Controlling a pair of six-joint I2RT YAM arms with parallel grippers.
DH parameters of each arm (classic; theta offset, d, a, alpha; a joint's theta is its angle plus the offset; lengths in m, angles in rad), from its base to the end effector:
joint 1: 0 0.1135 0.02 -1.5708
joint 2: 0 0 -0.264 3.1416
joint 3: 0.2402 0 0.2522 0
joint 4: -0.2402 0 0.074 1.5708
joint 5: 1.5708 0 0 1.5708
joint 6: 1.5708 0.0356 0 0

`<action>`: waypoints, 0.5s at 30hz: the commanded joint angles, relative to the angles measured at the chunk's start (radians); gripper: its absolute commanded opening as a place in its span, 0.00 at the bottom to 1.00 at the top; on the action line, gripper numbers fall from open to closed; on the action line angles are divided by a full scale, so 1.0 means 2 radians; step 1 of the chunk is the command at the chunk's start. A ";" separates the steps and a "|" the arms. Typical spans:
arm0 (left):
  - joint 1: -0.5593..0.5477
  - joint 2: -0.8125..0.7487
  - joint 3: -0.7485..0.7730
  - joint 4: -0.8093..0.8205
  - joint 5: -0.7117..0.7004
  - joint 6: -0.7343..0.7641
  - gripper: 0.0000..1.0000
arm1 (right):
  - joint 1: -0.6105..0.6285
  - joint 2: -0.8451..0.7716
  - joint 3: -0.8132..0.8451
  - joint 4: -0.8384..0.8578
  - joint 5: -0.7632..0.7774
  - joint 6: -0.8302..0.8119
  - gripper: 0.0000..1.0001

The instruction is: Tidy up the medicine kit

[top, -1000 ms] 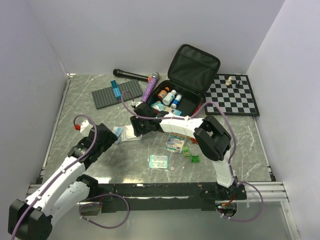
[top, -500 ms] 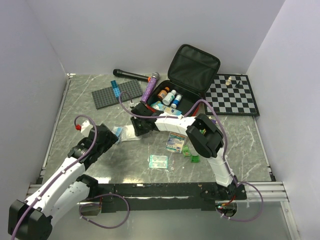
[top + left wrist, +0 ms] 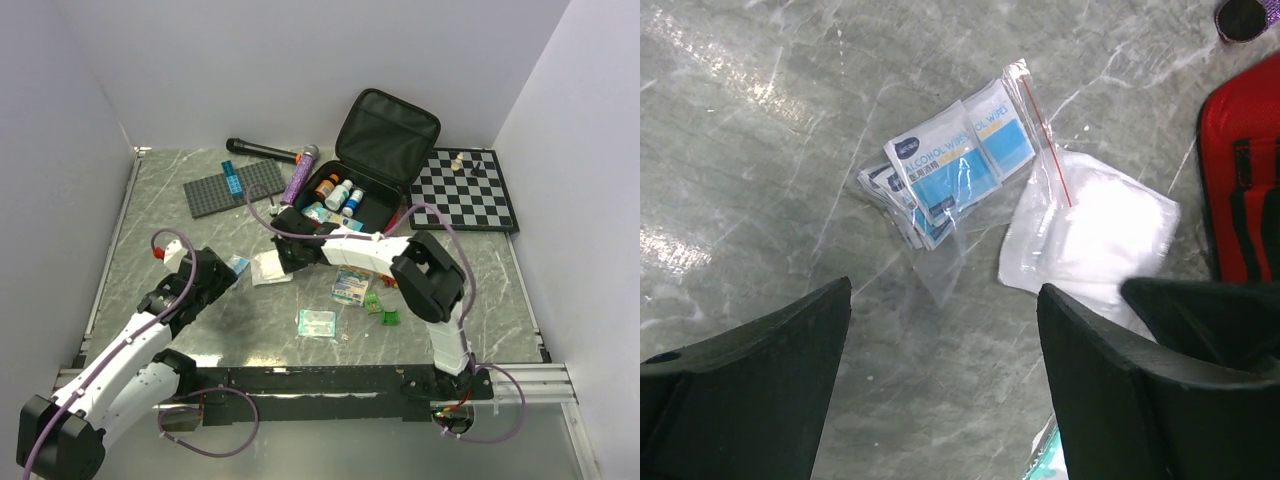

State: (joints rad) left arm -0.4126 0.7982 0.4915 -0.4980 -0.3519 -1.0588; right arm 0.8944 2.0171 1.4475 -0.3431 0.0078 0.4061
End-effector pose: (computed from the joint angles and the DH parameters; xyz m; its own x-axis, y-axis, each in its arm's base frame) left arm 0.1532 -0.0537 0.2084 -0.4607 -0.6916 -0.5562 -0.4983 0.7202 -0.4827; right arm 0.2754 0.3427 0.1834 -0.7618 -0.3180 -0.5643 -0.5180 0.8222 0.2359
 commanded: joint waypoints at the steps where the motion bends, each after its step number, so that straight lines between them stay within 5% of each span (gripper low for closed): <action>1: 0.002 -0.003 -0.007 0.018 0.009 0.006 0.79 | 0.000 -0.079 -0.018 -0.006 0.023 -0.010 0.00; 15: 0.002 0.004 -0.015 0.037 0.024 0.006 0.79 | -0.043 -0.232 -0.065 -0.032 0.072 -0.046 0.00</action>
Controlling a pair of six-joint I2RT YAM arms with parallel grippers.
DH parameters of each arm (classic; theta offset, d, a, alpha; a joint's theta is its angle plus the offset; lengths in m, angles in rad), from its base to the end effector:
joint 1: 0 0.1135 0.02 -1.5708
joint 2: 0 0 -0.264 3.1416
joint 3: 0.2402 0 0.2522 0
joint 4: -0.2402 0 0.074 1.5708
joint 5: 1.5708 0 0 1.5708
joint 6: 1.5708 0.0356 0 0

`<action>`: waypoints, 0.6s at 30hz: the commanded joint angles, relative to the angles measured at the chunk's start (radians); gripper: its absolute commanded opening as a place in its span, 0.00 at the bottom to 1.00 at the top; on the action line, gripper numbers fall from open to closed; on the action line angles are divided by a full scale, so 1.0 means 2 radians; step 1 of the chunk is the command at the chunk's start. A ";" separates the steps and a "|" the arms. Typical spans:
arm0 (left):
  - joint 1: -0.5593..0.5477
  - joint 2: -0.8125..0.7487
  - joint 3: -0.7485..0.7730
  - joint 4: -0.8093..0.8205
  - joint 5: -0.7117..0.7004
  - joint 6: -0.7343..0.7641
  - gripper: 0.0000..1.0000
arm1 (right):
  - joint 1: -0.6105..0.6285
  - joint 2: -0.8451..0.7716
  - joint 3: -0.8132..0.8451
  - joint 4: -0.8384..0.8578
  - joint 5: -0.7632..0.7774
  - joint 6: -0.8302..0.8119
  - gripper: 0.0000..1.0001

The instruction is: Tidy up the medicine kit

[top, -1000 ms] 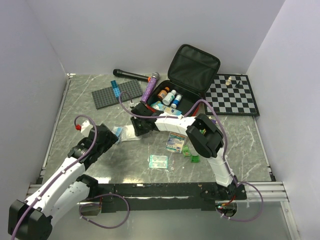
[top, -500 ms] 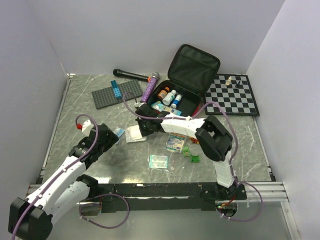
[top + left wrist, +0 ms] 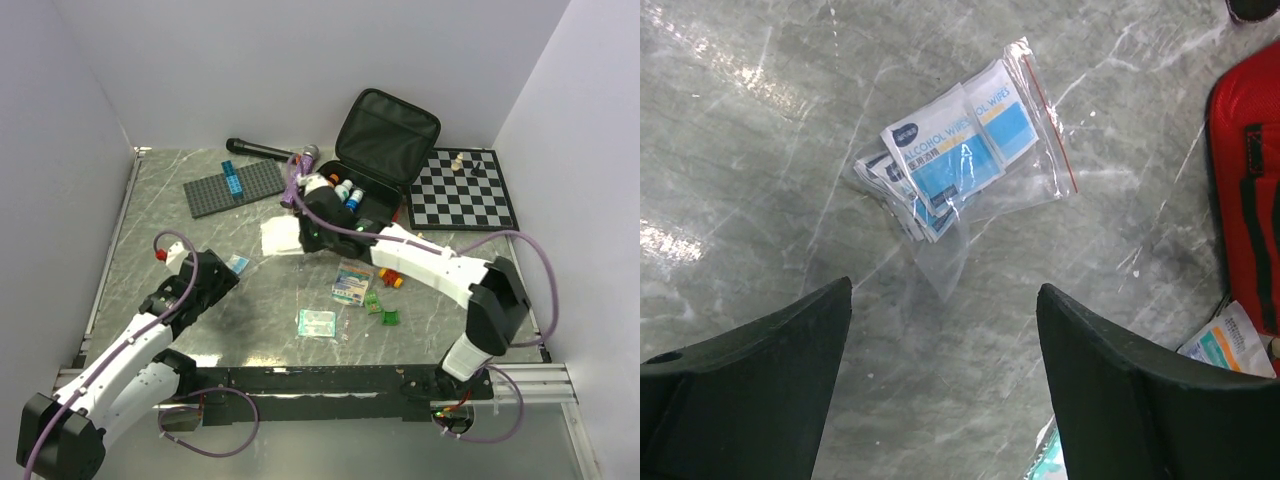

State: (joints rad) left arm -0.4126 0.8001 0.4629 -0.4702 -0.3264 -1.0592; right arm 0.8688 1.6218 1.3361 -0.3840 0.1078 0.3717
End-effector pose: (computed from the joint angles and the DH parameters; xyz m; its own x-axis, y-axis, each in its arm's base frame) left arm 0.1526 -0.0543 0.2006 -0.4781 -0.6923 -0.5405 -0.4906 0.7210 -0.4894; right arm 0.2426 0.2809 0.2978 -0.6294 -0.1850 -0.7547 -0.5109 0.8303 0.2225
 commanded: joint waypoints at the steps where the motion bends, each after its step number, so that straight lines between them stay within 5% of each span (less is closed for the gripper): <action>1: 0.002 0.004 -0.001 0.023 0.013 0.007 0.79 | -0.038 -0.033 -0.006 -0.020 0.011 -0.042 0.00; 7: 0.002 -0.014 0.011 0.058 0.050 0.029 0.80 | -0.042 -0.081 -0.045 -0.013 -0.002 -0.103 0.00; 12: 0.003 -0.078 -0.020 0.214 0.202 0.063 0.86 | -0.041 -0.114 -0.065 -0.033 -0.064 -0.117 0.00; 18: 0.002 -0.047 -0.011 0.317 0.324 0.084 0.87 | -0.039 -0.147 -0.074 -0.077 -0.091 -0.121 0.00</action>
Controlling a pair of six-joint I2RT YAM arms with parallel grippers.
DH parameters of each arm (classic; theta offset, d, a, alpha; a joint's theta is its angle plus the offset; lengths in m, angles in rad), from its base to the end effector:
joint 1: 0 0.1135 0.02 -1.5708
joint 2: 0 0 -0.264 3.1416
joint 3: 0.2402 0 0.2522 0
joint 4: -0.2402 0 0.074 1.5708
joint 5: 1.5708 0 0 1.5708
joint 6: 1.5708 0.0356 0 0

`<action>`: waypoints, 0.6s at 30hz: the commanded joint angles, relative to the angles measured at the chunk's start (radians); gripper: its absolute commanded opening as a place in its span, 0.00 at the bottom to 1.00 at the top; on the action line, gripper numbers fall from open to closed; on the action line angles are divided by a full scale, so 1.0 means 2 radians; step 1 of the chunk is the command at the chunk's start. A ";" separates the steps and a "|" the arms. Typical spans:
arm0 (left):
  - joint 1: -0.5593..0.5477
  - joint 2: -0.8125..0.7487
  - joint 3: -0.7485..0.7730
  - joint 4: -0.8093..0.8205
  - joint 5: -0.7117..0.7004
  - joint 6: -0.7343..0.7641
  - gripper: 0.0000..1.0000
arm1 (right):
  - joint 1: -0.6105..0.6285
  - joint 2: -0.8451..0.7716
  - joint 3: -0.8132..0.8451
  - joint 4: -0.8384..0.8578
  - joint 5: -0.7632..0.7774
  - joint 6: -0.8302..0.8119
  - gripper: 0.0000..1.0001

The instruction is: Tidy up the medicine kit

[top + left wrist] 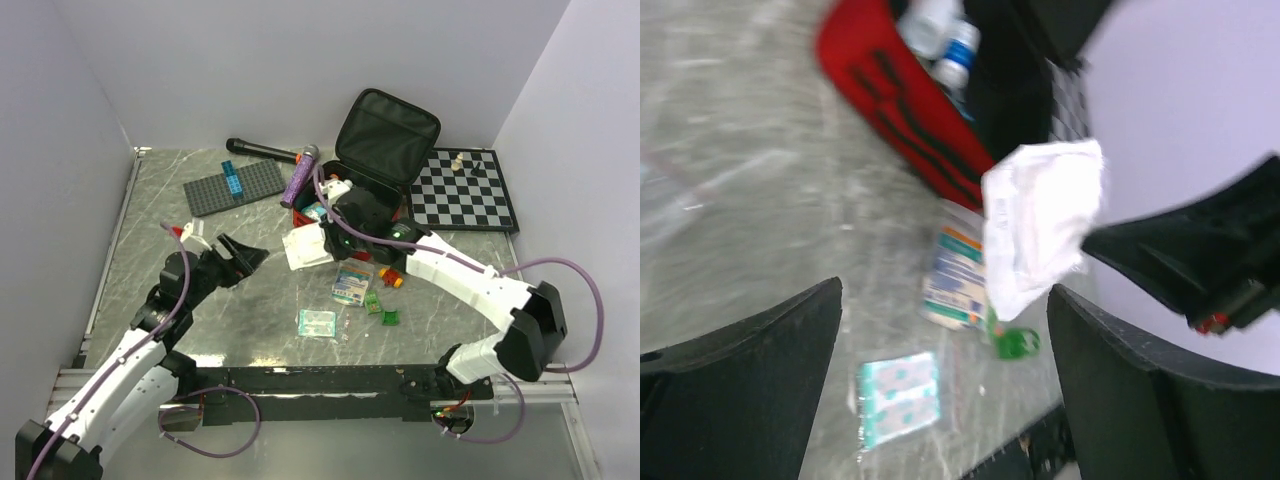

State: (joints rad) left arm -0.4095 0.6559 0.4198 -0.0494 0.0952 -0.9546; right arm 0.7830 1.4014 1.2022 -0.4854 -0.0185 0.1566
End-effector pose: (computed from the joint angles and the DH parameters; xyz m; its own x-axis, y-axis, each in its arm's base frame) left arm 0.1527 -0.0700 0.2447 -0.5410 -0.6508 -0.5327 0.0666 0.5983 -0.7985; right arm 0.2210 0.2208 0.3148 -0.5543 -0.3317 -0.7634 -0.6368 0.7596 0.1324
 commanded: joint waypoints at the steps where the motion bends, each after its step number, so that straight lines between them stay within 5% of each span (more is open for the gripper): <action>1: 0.000 0.037 0.015 0.122 0.134 0.039 0.86 | 0.004 -0.040 -0.007 -0.035 -0.031 -0.013 0.00; 7: -0.012 0.081 0.066 0.064 0.114 0.093 0.82 | 0.020 -0.017 -0.006 -0.072 -0.048 -0.040 0.00; 18: -0.012 0.072 0.047 -0.017 0.032 0.074 0.82 | 0.040 0.106 0.006 -0.061 0.042 -0.058 0.00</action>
State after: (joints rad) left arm -0.4316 0.8013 0.5186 -0.0265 0.2031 -0.8062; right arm 0.8635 1.5593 1.1778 -0.6155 -0.0032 0.0681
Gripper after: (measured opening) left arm 0.824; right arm 0.007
